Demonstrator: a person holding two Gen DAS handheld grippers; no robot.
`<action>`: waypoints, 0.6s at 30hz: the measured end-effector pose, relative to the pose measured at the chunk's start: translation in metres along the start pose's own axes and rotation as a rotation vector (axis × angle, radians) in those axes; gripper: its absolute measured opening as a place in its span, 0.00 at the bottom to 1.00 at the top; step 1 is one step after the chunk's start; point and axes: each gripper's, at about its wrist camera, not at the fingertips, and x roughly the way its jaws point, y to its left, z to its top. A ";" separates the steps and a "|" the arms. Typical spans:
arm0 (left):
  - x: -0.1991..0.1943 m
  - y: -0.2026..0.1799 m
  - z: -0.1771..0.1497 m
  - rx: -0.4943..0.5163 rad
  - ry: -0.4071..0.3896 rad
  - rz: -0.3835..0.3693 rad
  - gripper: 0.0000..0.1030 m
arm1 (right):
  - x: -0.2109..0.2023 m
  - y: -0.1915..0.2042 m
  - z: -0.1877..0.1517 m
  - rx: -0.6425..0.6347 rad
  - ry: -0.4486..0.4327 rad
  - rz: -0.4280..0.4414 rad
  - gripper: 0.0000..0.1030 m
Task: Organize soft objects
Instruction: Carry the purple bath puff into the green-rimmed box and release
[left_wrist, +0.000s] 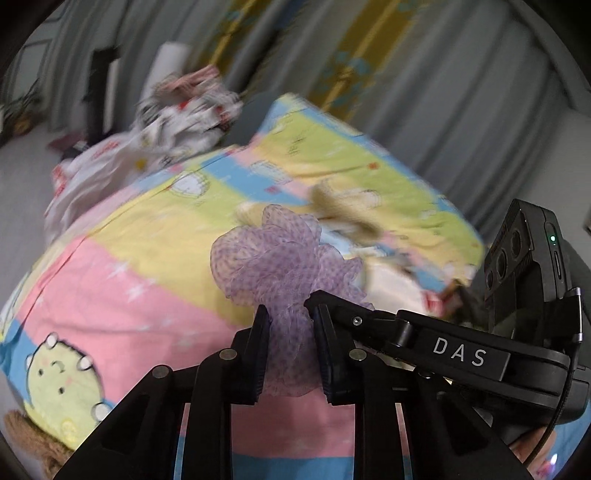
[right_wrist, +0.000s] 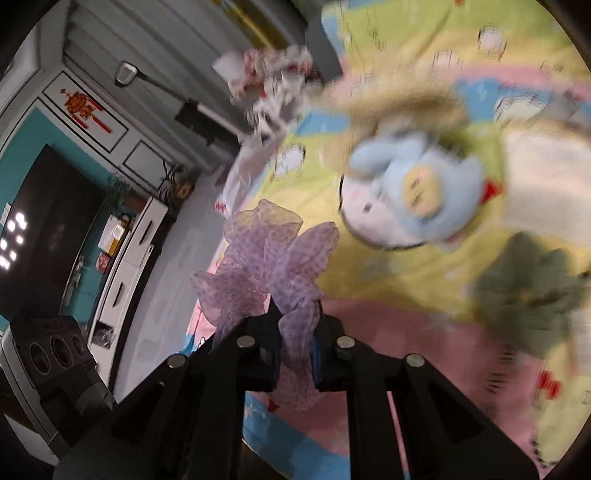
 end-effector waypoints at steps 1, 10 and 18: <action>-0.003 -0.008 0.000 0.021 -0.015 -0.026 0.23 | -0.010 -0.001 0.000 -0.005 -0.031 -0.010 0.12; -0.004 -0.084 0.005 0.145 -0.040 -0.215 0.23 | -0.099 -0.023 0.009 -0.017 -0.248 -0.139 0.12; 0.000 -0.162 0.009 0.233 -0.048 -0.344 0.23 | -0.175 -0.055 0.015 0.032 -0.419 -0.209 0.12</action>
